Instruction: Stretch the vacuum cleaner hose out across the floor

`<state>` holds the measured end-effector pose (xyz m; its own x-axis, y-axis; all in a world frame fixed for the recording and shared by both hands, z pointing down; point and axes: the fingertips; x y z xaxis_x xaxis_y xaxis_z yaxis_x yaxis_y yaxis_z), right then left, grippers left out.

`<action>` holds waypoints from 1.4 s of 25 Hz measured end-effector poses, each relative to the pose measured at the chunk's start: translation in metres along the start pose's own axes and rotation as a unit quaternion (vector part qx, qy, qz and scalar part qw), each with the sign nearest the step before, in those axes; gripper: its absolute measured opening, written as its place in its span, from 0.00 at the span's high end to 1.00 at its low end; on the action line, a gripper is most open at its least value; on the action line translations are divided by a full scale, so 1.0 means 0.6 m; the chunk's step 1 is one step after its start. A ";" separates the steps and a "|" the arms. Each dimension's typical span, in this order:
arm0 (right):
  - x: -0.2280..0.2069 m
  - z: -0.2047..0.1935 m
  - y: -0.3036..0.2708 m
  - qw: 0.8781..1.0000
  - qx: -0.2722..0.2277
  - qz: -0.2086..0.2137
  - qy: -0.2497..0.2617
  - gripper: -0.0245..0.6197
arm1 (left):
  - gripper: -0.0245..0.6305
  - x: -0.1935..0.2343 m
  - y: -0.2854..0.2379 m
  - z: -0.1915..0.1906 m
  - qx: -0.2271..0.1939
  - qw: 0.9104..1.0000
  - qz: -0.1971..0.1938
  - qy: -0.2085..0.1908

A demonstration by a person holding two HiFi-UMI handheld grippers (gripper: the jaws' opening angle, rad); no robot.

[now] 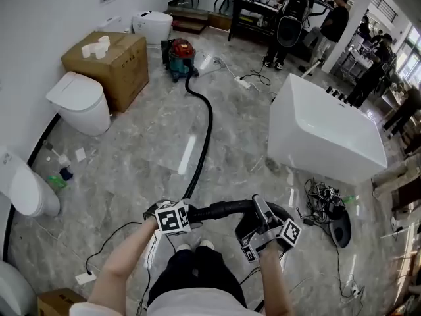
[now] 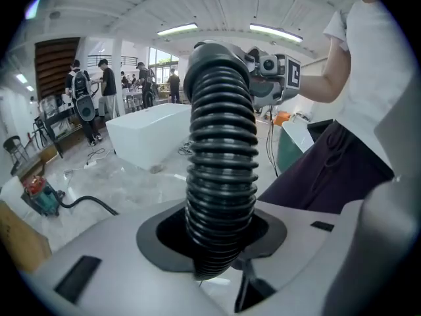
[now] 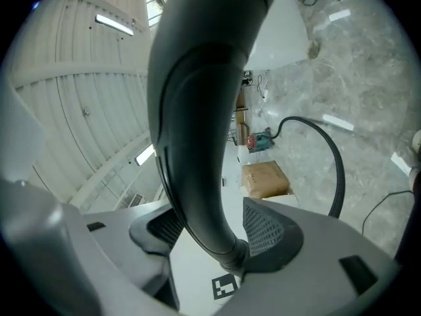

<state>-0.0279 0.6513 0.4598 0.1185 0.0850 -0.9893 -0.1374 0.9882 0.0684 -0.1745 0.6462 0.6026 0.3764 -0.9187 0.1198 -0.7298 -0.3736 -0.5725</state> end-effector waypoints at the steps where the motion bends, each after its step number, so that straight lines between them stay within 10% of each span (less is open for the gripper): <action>1: -0.009 0.004 0.012 1.000 -0.004 -0.005 -0.001 0.57 | 0.72 -0.005 -0.004 -0.005 0.006 1.000 -0.003 -0.004; 8: -0.072 0.035 0.106 0.998 -0.042 -0.053 -0.015 0.56 | 0.72 -0.036 -0.031 -0.057 0.018 0.999 0.013 0.027; 13: -0.112 0.039 0.172 0.996 -0.016 -0.089 0.015 0.56 | 0.72 -0.023 -0.029 -0.047 -0.065 0.986 0.084 0.125; 18: -0.047 0.023 0.215 0.998 0.057 0.008 -0.003 0.56 | 0.73 -0.020 -0.038 -0.019 -0.076 0.978 0.128 0.150; 30: 0.037 0.072 0.287 0.986 0.146 0.073 0.009 0.56 | 0.73 -0.080 -0.206 0.056 0.054 0.988 0.135 0.047; 35: 0.073 0.071 0.312 0.979 0.166 0.119 0.026 0.56 | 0.68 -0.119 -0.284 0.079 0.109 0.991 0.078 -0.022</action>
<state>-0.0067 0.8457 0.4348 0.0701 0.3202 -0.9447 0.1729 0.9288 0.3277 -0.0502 0.7813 0.6533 0.2968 -0.9548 -0.0164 -0.6415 -0.1866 -0.7441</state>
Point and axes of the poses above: the fingertips, and each gripper's own axes: y backward along the fingers, x to its left, z out of its top, and after that the axes turned 13 degrees about -x, right-handed
